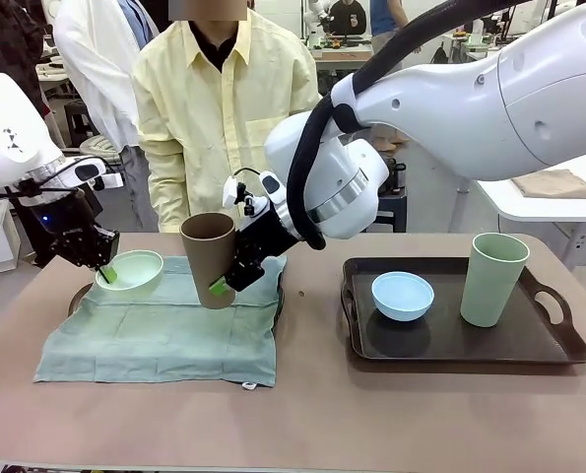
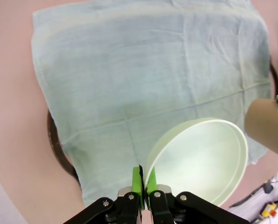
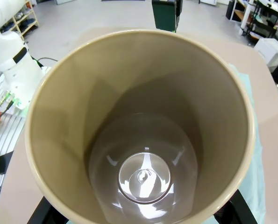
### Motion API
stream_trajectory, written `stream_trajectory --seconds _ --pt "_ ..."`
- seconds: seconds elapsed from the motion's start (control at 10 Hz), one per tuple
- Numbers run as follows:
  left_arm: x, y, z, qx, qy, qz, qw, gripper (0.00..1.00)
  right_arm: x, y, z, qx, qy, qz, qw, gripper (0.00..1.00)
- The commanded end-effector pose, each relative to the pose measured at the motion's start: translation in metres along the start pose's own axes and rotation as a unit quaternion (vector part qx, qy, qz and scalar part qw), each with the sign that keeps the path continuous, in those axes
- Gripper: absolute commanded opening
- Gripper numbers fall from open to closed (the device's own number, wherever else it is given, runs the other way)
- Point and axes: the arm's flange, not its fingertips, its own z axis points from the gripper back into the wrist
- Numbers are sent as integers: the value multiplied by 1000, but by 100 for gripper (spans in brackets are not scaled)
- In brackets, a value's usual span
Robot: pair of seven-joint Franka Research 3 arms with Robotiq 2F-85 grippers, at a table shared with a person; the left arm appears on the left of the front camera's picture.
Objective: Set up a tray with a mat and arrange the tableware.
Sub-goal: Place the Picnic Bowl and Reusable plastic cup back onto the Handle tray in front of the human's position.
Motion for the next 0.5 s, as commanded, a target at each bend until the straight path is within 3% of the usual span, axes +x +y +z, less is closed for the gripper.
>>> stream_trajectory --seconds 0.0,0.4 --pt "4 4 -21 5 -5 -1 1000 4 -8 -7 -5 14 11 9 1000 81" --pt "9 4 -39 12 -8 -5 1000 4 -30 -21 -27 17 18 40 999 81"
